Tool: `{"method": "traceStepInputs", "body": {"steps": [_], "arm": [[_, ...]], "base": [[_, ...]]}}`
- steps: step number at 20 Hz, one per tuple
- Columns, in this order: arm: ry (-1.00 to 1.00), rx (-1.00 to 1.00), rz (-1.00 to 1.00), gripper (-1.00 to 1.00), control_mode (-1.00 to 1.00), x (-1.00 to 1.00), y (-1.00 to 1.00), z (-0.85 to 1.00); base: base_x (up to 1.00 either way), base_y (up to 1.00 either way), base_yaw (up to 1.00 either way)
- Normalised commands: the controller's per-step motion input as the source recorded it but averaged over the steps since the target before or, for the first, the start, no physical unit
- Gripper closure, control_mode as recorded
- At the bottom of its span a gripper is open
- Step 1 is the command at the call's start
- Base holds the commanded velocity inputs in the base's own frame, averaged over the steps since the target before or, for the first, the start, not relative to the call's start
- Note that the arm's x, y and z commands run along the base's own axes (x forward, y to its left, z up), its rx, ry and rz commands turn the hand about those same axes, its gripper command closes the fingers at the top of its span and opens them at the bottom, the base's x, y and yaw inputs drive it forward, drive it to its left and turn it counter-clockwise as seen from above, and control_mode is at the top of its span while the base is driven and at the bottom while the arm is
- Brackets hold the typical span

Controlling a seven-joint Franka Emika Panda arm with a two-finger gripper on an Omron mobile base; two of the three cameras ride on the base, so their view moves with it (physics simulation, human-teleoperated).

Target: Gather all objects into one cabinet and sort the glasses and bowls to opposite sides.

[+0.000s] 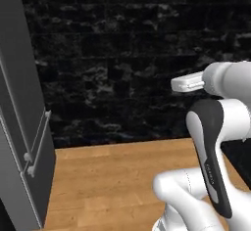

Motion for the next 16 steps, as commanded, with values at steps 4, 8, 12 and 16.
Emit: {"method": "traceStepInputs", "body": {"steps": [4,8,12,16], "arm": [[0.00,0.00,0.00,-1.00,1.00,0.00,0.00,0.00],[0.00,0.00,0.00,-1.00,1.00,0.00,0.00,0.00],[0.00,0.00,0.00,-1.00,1.00,0.00,0.00,0.00],[0.00,0.00,0.00,-1.00,1.00,0.00,0.00,0.00]], "base": [[-0.67,-0.51,0.35],[-0.31,0.19,0.68],[-0.41,0.45,0.77],[-0.78,0.20,0.69]]}}
